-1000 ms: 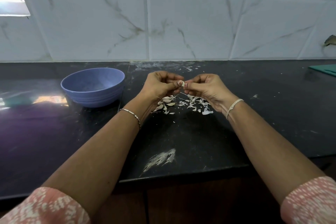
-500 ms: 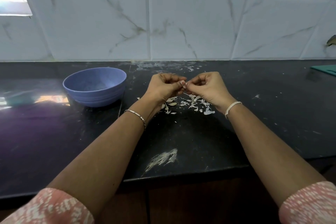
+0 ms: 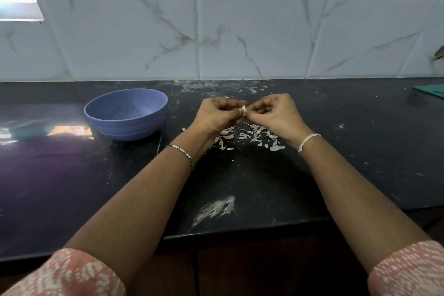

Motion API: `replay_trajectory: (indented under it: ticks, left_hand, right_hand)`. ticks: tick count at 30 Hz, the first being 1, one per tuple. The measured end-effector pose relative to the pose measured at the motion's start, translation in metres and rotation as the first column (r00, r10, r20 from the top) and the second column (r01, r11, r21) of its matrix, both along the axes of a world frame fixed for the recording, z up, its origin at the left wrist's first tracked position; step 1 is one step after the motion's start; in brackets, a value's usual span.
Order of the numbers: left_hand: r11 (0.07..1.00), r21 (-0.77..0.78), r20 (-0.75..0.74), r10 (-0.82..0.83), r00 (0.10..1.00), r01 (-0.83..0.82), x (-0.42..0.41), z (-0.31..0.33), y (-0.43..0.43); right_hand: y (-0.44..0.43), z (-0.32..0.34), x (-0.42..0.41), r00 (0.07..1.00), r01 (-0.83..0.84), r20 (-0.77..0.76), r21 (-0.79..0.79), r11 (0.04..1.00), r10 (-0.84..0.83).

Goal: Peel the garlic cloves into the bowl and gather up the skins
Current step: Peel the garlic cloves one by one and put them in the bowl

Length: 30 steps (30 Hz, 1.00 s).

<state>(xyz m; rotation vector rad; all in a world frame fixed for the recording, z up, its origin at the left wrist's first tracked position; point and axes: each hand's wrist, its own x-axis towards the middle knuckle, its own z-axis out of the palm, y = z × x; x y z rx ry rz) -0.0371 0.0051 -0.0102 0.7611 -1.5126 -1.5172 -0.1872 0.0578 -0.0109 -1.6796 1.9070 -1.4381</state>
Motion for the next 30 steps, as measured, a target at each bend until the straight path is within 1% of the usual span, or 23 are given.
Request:
replay_trajectory:
  ticks: [6,11,14,18,20,26,30]
  left_hand:
    - [0.998,0.049,-0.044,-0.029,0.999,0.031,0.0008,0.0000,-0.0008]
    - [0.997,0.072,-0.051,-0.035,0.998,0.039,0.0018,0.0002,-0.0004]
    - [0.997,0.072,-0.037,-0.025,0.999,0.027,0.0012,-0.0003,0.0005]
    - [0.998,0.056,-0.006,0.005,1.000,-0.004,-0.0015,-0.0008,0.0018]
    - [0.999,0.043,0.001,0.007,1.000,-0.007,-0.0020,-0.0011,0.0020]
    - [0.998,0.069,-0.009,0.010,1.000,-0.010,-0.0028,-0.0001,0.0032]
    - [0.997,0.071,0.017,-0.026,1.000,0.025,-0.0024,-0.0008,0.0018]
  right_hand:
    - [0.0013,0.0005,0.0024,1.000,0.010,0.010,-0.017,1.000,-0.010]
    - [0.0017,0.0005,0.0022,0.999,-0.006,-0.036,-0.023,1.000,0.005]
    - [0.0032,0.0013,0.0045,0.994,-0.001,-0.113,-0.037,0.999,-0.003]
    - [0.0042,0.0019,0.0092,0.960,0.051,-0.269,-0.088,0.995,-0.073]
    - [0.0035,0.0013,0.0095,0.948,0.058,-0.306,-0.100,0.993,-0.086]
    - [0.0035,0.0009,0.0049,0.970,0.020,-0.240,-0.072,0.997,-0.037]
    - [0.0026,0.0010,0.0036,0.968,0.022,-0.247,-0.072,0.997,-0.039]
